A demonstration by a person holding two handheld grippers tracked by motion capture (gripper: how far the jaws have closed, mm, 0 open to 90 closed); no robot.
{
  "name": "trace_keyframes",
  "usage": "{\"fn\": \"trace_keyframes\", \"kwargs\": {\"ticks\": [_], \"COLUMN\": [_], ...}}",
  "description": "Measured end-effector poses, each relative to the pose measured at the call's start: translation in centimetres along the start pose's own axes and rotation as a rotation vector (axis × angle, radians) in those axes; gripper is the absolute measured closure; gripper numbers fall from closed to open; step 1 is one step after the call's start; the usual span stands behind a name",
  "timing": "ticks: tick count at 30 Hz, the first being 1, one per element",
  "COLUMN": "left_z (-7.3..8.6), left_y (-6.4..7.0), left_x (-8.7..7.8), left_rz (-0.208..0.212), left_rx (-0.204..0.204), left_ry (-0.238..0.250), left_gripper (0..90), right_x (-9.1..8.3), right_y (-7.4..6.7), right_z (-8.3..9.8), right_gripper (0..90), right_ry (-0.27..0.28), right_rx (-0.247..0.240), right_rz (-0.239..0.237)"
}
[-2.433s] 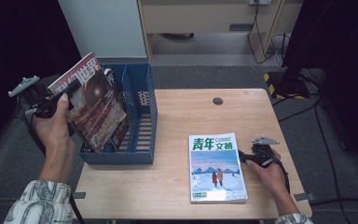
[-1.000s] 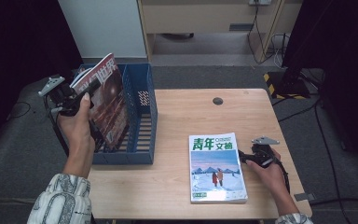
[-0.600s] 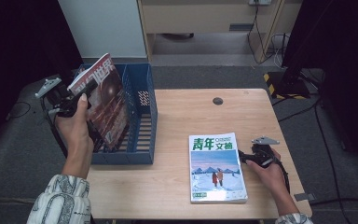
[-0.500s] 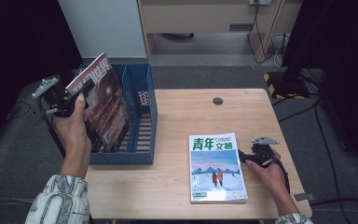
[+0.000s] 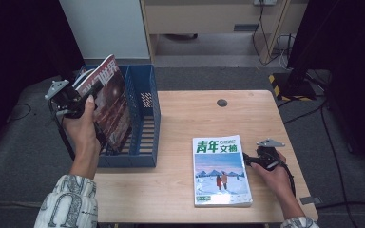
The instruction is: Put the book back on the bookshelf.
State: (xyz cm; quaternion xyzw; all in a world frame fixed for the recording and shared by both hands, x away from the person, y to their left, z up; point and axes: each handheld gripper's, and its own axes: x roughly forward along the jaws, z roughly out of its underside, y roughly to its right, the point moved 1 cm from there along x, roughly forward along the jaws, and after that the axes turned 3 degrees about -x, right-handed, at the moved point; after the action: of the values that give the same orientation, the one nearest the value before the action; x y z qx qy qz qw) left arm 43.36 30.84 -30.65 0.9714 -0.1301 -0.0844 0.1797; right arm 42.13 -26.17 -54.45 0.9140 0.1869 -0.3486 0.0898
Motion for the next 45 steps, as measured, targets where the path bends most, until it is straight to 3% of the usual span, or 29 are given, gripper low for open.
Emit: {"fn": "trace_keyframes", "kwargs": {"ticks": [17,29,41,45], "left_z": [1.5,2.5,3.5,3.4], "left_y": [0.4,-0.5,0.0,0.0], "left_x": [0.8,1.1,1.6,1.6], "left_rz": [0.022,-0.004,-0.015,-0.006], "left_rx": [0.013,0.004,0.028,0.018], "left_ry": [0.011,-0.002,-0.008,-0.011], "left_gripper": [81.7,82.2,82.1,82.0], "right_x": [0.0,0.0,0.0,0.0], "right_y": [0.0,0.0,0.0,0.0], "right_z": [0.0,0.0,0.0,0.0], "right_gripper": [24.3,24.3,24.3,24.3], "right_ry": [0.0,0.0,-0.001,0.0], "right_rx": [0.0,0.0,0.001,0.0], "right_rz": [0.0,0.0,0.001,0.0]}}
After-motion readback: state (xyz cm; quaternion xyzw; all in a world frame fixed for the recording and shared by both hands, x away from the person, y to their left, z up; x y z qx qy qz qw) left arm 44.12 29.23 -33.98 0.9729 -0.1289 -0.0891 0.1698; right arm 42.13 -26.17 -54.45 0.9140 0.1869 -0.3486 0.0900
